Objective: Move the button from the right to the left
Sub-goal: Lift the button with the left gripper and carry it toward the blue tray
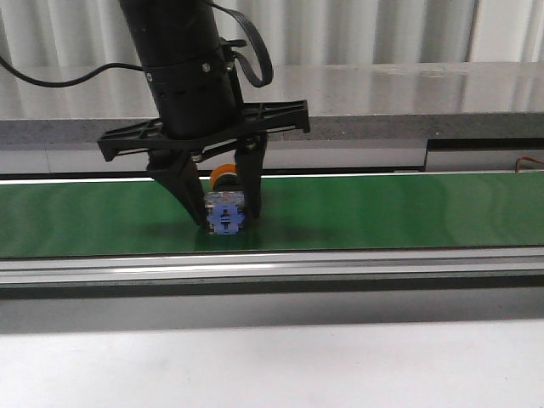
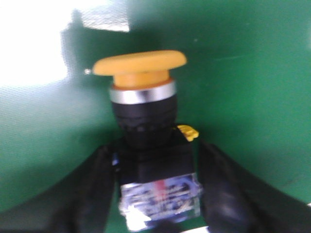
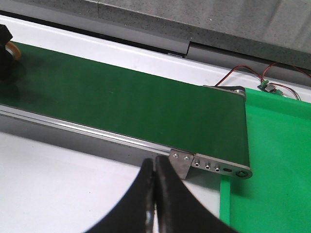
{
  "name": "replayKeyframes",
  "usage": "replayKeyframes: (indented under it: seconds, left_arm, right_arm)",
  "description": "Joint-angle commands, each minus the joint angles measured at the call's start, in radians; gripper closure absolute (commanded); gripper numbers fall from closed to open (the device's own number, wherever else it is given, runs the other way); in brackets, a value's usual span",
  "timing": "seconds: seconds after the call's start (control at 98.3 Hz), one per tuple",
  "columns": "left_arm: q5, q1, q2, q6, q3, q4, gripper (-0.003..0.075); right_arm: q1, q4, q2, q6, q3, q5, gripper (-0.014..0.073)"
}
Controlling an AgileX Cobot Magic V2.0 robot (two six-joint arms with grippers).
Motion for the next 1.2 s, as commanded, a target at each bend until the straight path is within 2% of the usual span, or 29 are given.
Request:
replayKeyframes:
  seconds: [0.0, 0.041, 0.051, 0.102, 0.305, 0.438, 0.865, 1.048, 1.19]
  left_arm:
    - [-0.019, -0.006, -0.052, -0.012, -0.034, -0.009, 0.055]
    - [-0.019, -0.006, -0.052, -0.012, -0.034, -0.009, 0.0593]
    - [0.021, -0.006, -0.058, -0.009, -0.05, -0.009, 0.0685]
    - [0.043, -0.006, -0.064, 0.005, -0.057, 0.008, 0.0694]
    - [0.095, 0.01, -0.114, 0.027, -0.061, 0.095, 0.0694]
    - [0.132, 0.05, -0.152, 0.089, -0.061, 0.115, 0.0694]
    - [0.298, 0.339, -0.212, 0.316, -0.061, 0.212, 0.0694]
    - [0.298, 0.471, -0.216, 0.481, -0.061, 0.224, 0.0694]
    - [0.298, 0.572, -0.216, 0.523, -0.061, 0.225, 0.0694]
  right_arm:
    - [-0.001, -0.005, 0.01, -0.008, -0.023, -0.074, 0.0659]
    - [-0.001, -0.005, 0.01, -0.008, -0.023, -0.074, 0.0659]
    - [-0.001, -0.005, 0.01, -0.008, -0.023, -0.074, 0.0659]
    - [-0.001, -0.005, 0.01, -0.008, -0.023, -0.074, 0.0659]
    - [-0.001, -0.005, 0.01, -0.008, -0.023, -0.074, 0.0659]
    - [-0.001, -0.005, 0.01, -0.008, -0.023, -0.074, 0.0659]
    - [-0.001, -0.005, 0.01, -0.008, -0.023, -0.074, 0.0659]
    - [-0.001, -0.005, 0.01, -0.008, -0.023, -0.074, 0.0659]
    - [-0.001, -0.005, 0.01, -0.008, -0.023, -0.074, 0.0659]
